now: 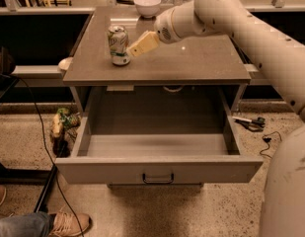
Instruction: Place 7up can into top drawer
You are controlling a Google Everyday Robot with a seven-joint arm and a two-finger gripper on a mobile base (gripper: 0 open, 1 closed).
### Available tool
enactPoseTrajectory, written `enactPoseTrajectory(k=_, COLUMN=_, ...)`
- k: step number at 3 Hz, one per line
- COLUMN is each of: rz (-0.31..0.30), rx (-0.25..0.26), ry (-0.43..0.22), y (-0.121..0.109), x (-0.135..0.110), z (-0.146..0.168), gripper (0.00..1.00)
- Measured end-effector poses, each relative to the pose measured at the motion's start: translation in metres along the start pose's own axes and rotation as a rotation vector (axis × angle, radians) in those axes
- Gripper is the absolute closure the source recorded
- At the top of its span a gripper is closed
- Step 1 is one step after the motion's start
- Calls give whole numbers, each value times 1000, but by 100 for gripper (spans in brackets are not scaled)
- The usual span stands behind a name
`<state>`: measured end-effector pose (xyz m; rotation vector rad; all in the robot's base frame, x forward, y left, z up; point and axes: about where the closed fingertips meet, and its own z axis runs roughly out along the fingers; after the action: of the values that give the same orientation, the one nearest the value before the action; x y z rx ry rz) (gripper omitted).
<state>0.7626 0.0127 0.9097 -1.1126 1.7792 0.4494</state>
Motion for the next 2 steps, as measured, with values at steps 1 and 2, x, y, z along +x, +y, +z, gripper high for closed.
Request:
enactPoseTrajectory(k=1, rz=7, rx=-21, ry=-3, y=5, x=1, z=18, gripper=0)
enactPoseTrajectory(k=2, rz=-9, rx=-60, ry=-21, y=16, x=-4, z=51, gripper=0)
